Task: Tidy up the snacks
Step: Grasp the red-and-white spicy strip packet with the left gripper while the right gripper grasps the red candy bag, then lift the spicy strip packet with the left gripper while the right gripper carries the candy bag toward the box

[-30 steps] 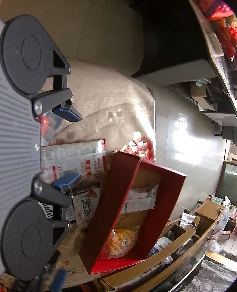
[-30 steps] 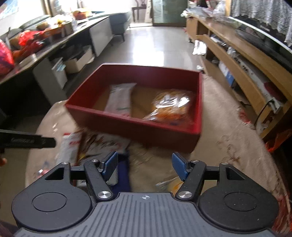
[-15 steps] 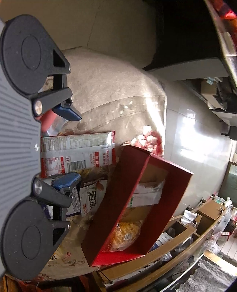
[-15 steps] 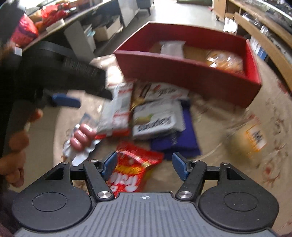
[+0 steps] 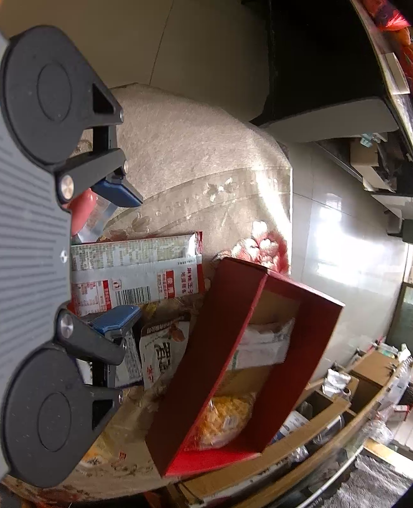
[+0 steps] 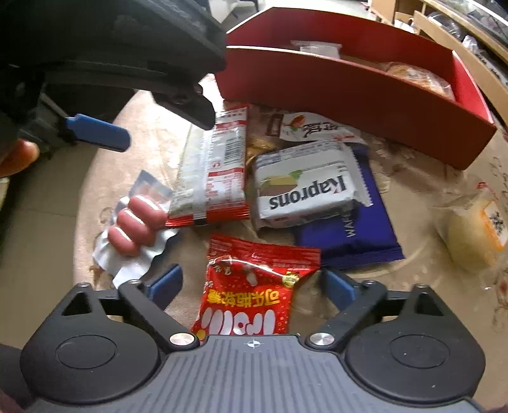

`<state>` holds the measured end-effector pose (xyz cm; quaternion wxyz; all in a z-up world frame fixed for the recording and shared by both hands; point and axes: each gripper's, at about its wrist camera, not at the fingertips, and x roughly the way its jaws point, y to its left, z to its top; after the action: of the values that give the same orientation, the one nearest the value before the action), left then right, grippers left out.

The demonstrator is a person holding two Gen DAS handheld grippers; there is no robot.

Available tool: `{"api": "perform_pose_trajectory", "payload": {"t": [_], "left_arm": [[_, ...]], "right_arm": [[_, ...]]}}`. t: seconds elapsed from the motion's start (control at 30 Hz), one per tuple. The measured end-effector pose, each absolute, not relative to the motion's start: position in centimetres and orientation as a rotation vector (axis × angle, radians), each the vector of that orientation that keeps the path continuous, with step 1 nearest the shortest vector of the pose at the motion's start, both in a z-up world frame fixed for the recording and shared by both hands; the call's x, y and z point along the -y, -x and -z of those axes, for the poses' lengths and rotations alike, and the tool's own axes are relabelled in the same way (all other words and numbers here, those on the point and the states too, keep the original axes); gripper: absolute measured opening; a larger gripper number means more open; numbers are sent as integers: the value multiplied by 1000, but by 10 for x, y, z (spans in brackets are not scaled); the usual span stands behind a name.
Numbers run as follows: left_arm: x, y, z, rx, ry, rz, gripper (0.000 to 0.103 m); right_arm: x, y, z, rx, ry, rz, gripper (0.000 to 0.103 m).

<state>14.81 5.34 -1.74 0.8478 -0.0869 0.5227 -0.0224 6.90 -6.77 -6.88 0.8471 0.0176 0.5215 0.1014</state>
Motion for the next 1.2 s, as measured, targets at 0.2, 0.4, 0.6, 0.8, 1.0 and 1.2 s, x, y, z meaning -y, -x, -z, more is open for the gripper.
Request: {"api": "perform_pose_trajectory", "payload": {"t": [0.2,0.4,0.6,0.8,1.0,1.2], "left_arm": [[-39,-163,33,-1129,162,9,67],[-21,-175,43,-1148,164,18,67],[-19,-181,54,-1161,195,-48,61],[-22,-172,51,-1154,218,-53,50],[-18,-147,40,-1161,185,8,48],[-8,-102,27,-1150,148,125,48]], "right_arm": [[75,-63,67,-1101,-7,-257,98],[96,-55,58,-1076,48,-246,61],[118,-39,49,-1059,49,-225,58],[131,-35,49,-1068,36,-223,58],[140,-36,45,-1055,32,-210,58],[148,-30,42,-1049,32,-189,58]]}}
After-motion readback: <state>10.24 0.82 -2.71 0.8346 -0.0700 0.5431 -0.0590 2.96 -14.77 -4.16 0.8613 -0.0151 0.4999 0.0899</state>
